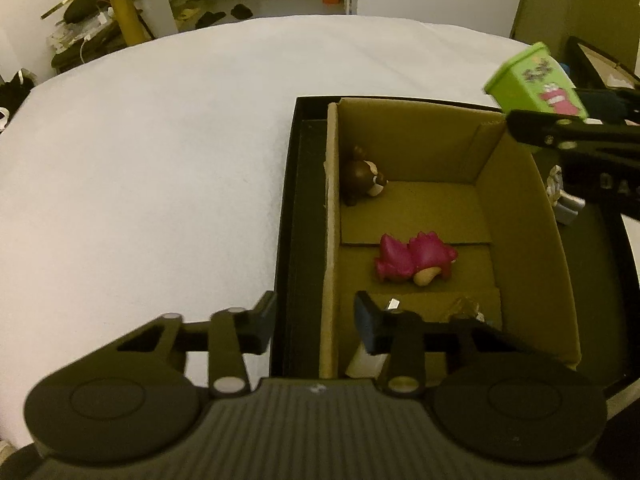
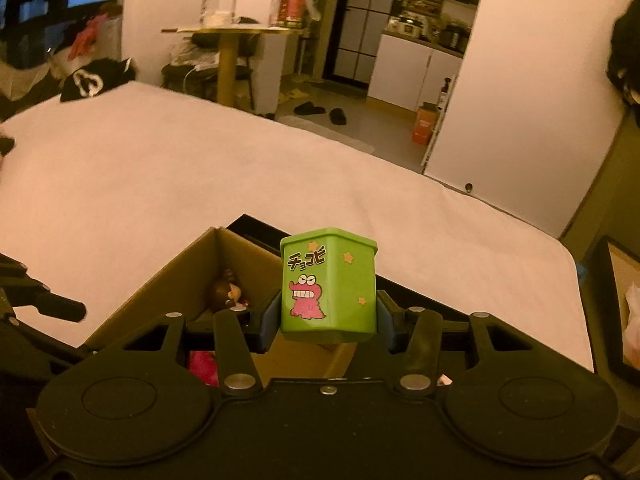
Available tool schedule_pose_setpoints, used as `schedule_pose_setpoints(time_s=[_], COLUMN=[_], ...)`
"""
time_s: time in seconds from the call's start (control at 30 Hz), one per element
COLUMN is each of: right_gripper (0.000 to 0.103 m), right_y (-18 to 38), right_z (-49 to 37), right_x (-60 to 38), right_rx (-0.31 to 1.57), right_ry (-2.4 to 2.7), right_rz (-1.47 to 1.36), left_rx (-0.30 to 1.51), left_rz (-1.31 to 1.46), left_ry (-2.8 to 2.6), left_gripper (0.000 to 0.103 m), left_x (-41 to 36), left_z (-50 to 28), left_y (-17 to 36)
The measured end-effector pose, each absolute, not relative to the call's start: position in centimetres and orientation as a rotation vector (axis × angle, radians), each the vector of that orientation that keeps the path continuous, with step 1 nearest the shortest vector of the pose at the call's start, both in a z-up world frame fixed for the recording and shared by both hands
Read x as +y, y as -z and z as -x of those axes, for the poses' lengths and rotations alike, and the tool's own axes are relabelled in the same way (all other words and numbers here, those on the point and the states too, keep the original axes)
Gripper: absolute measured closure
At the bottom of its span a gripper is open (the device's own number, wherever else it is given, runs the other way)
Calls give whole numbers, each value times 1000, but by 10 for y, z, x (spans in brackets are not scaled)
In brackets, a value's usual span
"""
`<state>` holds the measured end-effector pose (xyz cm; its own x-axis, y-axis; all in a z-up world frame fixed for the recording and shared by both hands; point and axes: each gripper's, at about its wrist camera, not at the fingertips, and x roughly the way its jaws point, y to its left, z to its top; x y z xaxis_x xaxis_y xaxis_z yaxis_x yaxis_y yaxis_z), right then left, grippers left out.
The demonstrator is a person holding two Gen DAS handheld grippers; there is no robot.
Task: Organize rigid objects
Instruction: 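Lift the green cube over the box and release it inside, then move the right tool to the white square plug adapter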
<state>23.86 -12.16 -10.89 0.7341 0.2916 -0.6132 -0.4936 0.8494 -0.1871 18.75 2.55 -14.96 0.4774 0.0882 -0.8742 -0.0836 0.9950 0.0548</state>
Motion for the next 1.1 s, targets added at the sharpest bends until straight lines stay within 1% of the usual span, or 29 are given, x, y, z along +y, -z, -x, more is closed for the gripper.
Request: schedule_pose_setpoints(time_s=[0.03,0.1,0.2,0.27,0.47,0.57,0.63,0.67,0.87,0.93,1.1], right_gripper=[55,55,55,55,55,52,44,42,40,37,34], right_y=[110,112,117,119,125,127,127,127,127,125,122], right_z=[-239,-241,-242,-242,-240,-239,-234,-232,-224,-222,-215], right_x=[-118,-109,-98,-91,-74,-69,-68,-69,-83,-89,-104], right_rx=[610,616,626,629,656,685,680,679,700,701,697], right_ry=[-446,-455,-469,-480,-499,-504,-507,-510,-489,-480,-458], right_rz=[363,390,432,457,511,530,550,554,540,523,493], left_rx=[1069,1072,1072,1070,1068,1061,1057,1059,1054,1053,1043], left_rz=[1,17,46,58,87,81,83,83,74,73,61], left_ry=[-101,-91,-61,-49,-36,-34,-33,-33,-35,-36,-46], left_gripper=[76,83,91,93,94,95,95,95,96,96,96], left_x=[26,29,31,32,36,36,36,36,36,36,33], left_z=[-188,-188,-188,-188,-187,-186,-186,-186,-185,-184,-182], left_y=[150,151,151,151,150,149,149,149,148,148,144])
